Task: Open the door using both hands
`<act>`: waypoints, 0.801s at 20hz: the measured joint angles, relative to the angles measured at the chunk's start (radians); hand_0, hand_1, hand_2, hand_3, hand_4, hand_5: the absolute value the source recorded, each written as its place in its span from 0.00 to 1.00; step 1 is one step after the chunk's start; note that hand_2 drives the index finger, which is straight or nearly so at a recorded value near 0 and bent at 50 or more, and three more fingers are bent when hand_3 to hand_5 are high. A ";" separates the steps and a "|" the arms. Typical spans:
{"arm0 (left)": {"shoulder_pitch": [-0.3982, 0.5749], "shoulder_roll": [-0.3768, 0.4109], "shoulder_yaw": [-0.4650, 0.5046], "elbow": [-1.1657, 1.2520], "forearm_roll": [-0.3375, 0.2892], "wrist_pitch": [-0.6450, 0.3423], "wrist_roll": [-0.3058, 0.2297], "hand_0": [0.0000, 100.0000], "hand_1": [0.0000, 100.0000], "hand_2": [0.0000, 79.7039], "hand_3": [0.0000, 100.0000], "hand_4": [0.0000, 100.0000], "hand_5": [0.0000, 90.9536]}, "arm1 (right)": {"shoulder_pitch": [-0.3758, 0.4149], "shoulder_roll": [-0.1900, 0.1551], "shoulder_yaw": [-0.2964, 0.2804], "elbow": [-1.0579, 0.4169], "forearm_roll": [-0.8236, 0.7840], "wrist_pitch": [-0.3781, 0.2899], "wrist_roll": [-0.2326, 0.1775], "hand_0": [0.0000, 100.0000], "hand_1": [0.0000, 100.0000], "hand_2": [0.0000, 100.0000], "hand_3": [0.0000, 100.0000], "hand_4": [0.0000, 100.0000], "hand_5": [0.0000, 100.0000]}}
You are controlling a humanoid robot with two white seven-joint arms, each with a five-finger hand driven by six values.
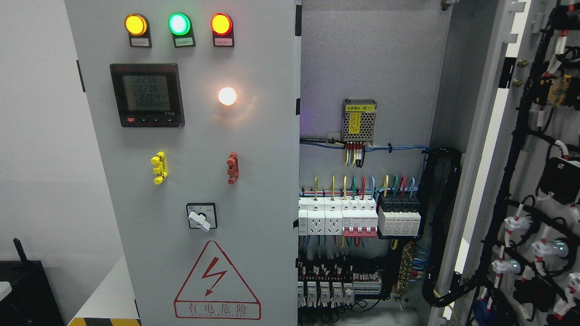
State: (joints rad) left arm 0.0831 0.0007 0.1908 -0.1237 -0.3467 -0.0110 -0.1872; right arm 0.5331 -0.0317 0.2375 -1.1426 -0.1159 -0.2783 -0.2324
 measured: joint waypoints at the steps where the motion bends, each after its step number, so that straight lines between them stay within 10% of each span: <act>1: 0.000 -0.003 -0.003 0.007 -0.001 -0.016 0.000 0.12 0.39 0.00 0.00 0.00 0.00 | 0.021 -0.010 0.006 -0.045 0.001 -0.032 0.020 0.12 0.39 0.00 0.00 0.00 0.00; 6: 0.002 -0.016 -0.015 0.034 0.017 -0.046 -0.006 0.12 0.39 0.00 0.00 0.00 0.00 | 0.088 -0.058 0.032 -0.242 0.004 -0.225 0.152 0.12 0.39 0.00 0.00 0.00 0.00; 16: 0.004 -0.030 -0.026 0.061 0.092 -0.051 -0.011 0.12 0.39 0.00 0.00 0.00 0.00 | 0.084 -0.126 0.056 -0.586 0.005 -0.407 0.189 0.12 0.39 0.00 0.00 0.00 0.00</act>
State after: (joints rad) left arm 0.0867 -0.0293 0.1643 -0.0626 -0.2546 -0.0619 -0.1979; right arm 0.6173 -0.1577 0.2939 -1.7282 -0.1110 -0.6850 -0.0438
